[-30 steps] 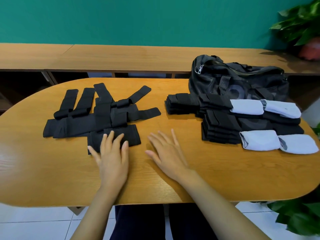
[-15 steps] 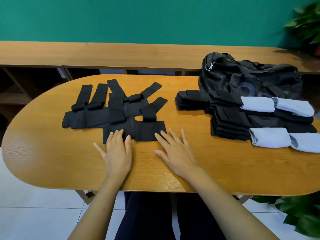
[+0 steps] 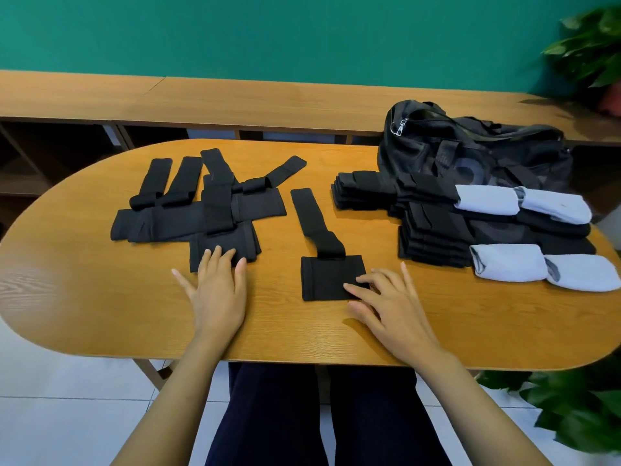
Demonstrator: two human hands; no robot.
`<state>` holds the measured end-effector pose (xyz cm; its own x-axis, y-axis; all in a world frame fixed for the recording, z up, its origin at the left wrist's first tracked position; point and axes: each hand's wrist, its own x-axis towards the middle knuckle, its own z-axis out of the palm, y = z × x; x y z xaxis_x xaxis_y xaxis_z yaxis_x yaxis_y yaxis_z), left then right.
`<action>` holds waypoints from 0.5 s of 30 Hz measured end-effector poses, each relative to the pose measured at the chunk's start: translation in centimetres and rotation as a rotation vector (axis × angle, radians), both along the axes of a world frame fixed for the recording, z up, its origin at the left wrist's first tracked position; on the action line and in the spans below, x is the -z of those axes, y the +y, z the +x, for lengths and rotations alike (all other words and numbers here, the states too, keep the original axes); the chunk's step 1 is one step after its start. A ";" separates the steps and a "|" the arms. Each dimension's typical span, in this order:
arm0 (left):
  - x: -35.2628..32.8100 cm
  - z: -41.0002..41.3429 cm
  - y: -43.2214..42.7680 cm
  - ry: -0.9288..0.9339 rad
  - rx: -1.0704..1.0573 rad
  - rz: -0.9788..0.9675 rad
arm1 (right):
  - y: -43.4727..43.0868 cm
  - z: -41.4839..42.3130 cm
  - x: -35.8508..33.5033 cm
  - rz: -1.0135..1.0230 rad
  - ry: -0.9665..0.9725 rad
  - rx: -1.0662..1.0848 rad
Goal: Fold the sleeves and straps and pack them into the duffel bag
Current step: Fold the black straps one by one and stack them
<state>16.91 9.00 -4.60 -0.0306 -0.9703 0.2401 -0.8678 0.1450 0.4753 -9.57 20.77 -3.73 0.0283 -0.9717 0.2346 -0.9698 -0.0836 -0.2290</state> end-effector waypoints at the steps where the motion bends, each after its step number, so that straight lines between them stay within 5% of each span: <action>1: -0.1 0.0 0.1 -0.002 0.005 0.000 | 0.0 -0.2 0.0 0.000 -0.017 -0.010; 7: -1.4 -1.1 1.3 -0.039 0.328 -0.128 | -0.9 -1.1 -0.4 0.056 -0.076 -0.027; 11: -1.7 -4.3 2.8 -0.082 0.605 -0.070 | -1.4 -1.2 0.0 0.111 -0.075 -0.014; 15: -0.8 -5.7 3.1 -0.048 0.669 0.040 | -1.5 -1.2 0.1 0.116 -0.091 -0.023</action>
